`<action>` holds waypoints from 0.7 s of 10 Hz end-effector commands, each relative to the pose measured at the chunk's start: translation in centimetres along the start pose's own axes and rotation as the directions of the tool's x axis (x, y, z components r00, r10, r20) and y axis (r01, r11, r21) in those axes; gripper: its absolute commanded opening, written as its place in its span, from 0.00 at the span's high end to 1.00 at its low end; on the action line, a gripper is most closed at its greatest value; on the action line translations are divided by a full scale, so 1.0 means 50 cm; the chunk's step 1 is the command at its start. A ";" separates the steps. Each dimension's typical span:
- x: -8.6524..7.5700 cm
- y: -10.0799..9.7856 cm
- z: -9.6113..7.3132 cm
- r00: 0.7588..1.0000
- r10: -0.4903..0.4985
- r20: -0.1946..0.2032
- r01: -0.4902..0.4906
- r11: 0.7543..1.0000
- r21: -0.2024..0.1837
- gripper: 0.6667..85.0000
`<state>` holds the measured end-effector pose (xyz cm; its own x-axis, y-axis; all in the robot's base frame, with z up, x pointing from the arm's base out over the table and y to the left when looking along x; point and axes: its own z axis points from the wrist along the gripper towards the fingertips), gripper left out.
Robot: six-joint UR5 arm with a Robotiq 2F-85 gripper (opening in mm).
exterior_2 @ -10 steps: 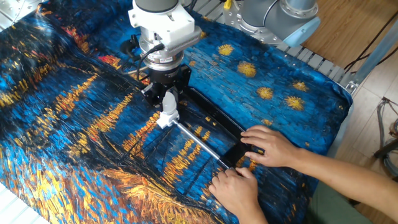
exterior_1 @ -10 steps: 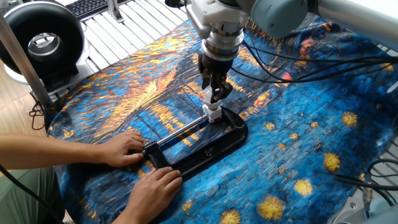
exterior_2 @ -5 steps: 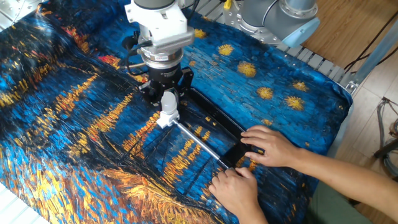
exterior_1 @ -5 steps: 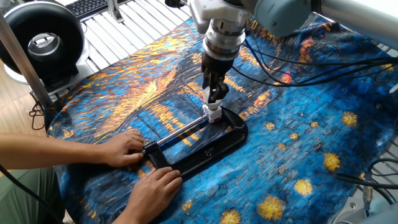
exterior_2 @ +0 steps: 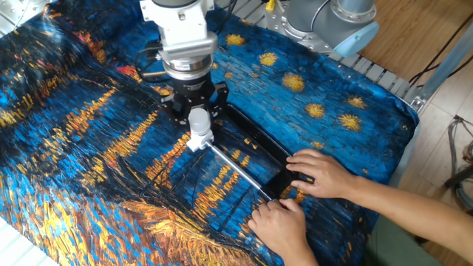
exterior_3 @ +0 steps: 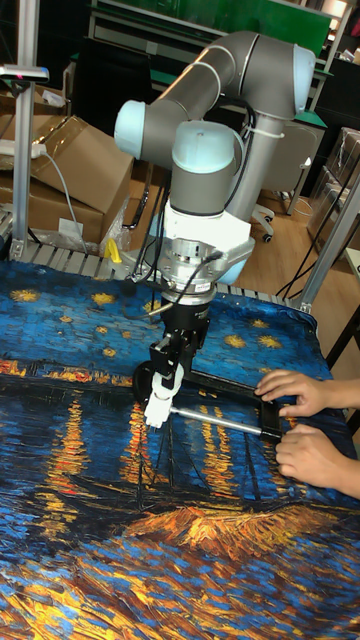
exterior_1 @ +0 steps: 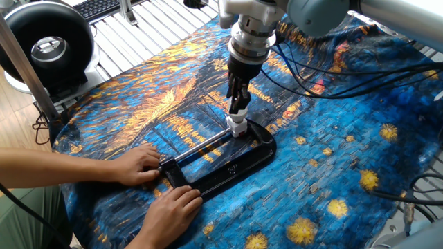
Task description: Install the light bulb by rotating it
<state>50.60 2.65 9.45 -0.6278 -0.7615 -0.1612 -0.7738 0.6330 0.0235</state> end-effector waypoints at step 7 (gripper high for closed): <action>0.067 0.020 -0.006 0.975 -0.180 -0.132 0.173 0.983 -0.062 0.07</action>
<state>48.47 0.83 9.14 -0.5662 -0.8226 -0.0516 -0.8243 0.5648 0.0402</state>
